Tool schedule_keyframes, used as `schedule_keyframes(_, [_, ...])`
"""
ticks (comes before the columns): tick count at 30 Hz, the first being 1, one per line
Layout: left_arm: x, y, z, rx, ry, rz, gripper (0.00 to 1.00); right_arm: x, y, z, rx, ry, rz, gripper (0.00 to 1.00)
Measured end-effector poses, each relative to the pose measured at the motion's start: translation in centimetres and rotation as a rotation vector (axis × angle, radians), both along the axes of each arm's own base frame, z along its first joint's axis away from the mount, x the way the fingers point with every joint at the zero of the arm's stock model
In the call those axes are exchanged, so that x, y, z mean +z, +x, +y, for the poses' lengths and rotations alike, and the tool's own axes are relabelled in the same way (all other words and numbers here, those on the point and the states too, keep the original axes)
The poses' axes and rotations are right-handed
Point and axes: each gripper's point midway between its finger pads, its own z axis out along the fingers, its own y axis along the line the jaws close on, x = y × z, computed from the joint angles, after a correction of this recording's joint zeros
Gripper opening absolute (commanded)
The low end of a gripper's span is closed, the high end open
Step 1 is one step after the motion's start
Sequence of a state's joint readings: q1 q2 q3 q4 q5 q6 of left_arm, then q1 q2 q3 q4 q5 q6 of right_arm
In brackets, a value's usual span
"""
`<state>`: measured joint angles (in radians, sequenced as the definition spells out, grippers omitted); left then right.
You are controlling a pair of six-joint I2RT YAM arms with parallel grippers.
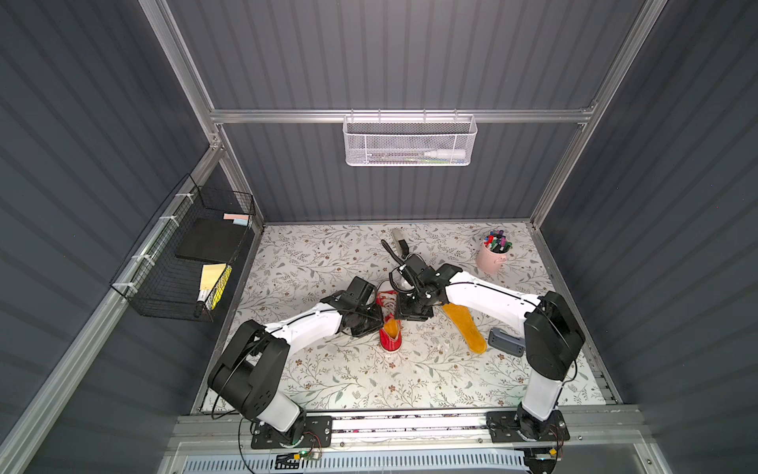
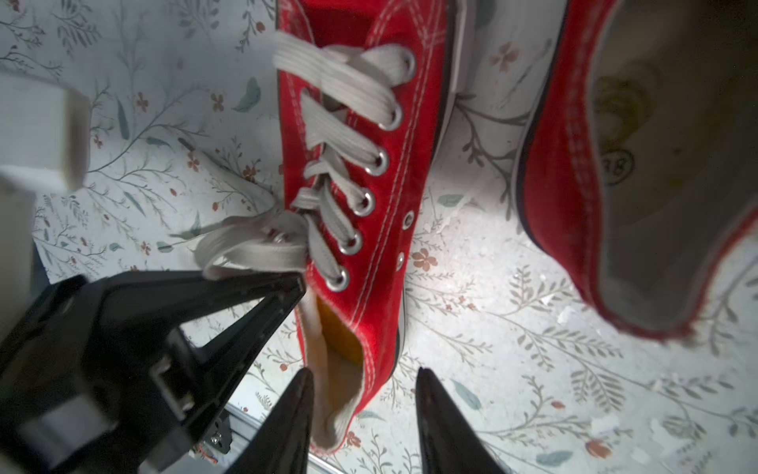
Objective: Remove the insole from the shoe
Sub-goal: Untie the shoelace on the shoe, then remove the insole from the shoe.
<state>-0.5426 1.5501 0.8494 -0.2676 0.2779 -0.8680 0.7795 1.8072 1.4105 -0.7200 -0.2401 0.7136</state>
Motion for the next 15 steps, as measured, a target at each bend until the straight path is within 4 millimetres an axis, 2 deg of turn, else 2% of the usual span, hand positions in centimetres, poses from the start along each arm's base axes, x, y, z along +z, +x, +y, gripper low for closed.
schedule_keyframes(4, [-0.2, 0.0, -0.2, 0.013, -0.020, 0.002, 0.00, 1.6, -1.5, 0.6, 0.034, 0.030, 0.011, 0.23])
schedule_keyframes(7, [-0.3, -0.1, -0.2, 0.020, -0.030, 0.005, 0.00, 1.7, -2.4, 2.0, 0.068, 0.055, 0.046, 0.18])
schedule_keyframes(11, [-0.1, -0.1, -0.3, 0.022, -0.039, 0.001, 0.00, 0.1, -2.8, 3.7, 0.098, 0.052, 0.092, 0.11])
schedule_keyframes(13, [0.1, -0.2, -0.2, 0.023, -0.042, -0.004, 0.00, -1.3, -2.7, 3.6, 0.088, 0.021, 0.111, 0.10])
schedule_keyframes(15, [0.3, -0.1, -0.2, 0.024, -0.043, -0.011, 0.00, -2.7, -2.4, 3.2, 0.072, -0.019, 0.118, 0.14])
